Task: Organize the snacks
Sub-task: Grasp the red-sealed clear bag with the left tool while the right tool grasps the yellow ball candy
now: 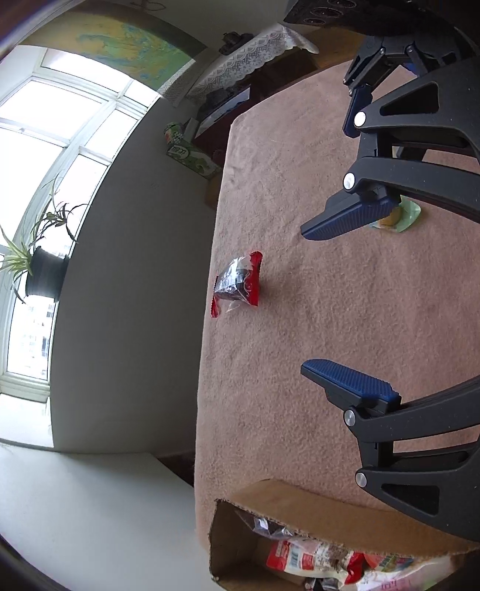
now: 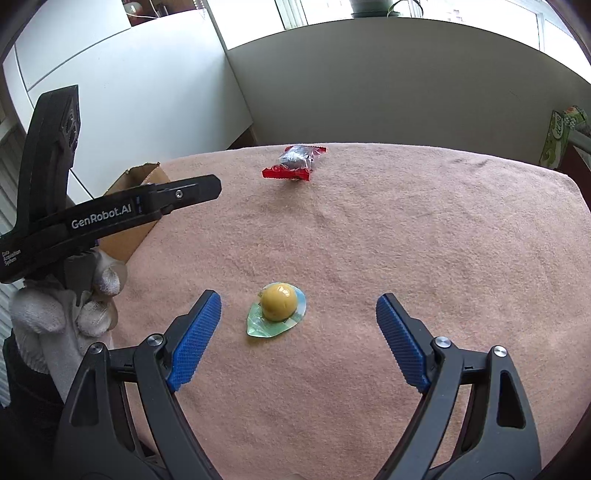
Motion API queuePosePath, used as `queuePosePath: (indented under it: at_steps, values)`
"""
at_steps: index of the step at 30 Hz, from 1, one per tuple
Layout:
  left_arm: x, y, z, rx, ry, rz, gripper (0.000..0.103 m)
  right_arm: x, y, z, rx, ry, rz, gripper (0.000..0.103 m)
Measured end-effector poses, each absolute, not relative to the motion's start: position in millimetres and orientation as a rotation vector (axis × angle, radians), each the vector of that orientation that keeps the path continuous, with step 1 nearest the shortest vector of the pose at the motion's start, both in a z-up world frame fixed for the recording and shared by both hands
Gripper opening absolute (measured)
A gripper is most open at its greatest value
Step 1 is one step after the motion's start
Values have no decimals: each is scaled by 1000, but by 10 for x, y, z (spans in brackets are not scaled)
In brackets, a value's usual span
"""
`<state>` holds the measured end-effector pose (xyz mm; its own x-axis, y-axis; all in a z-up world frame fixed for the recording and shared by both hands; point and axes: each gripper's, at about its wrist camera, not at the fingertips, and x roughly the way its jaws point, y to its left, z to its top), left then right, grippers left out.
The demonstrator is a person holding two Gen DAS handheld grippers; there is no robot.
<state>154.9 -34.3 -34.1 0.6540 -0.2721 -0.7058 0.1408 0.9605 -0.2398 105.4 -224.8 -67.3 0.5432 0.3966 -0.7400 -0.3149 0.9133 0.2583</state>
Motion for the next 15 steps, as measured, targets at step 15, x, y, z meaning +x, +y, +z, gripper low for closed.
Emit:
queuePosePath:
  at_steps: [15]
  values:
    - [2551, -715, -391, -61, 980, -199, 67, 1068, -1947, -828, 2, 881, 328, 88]
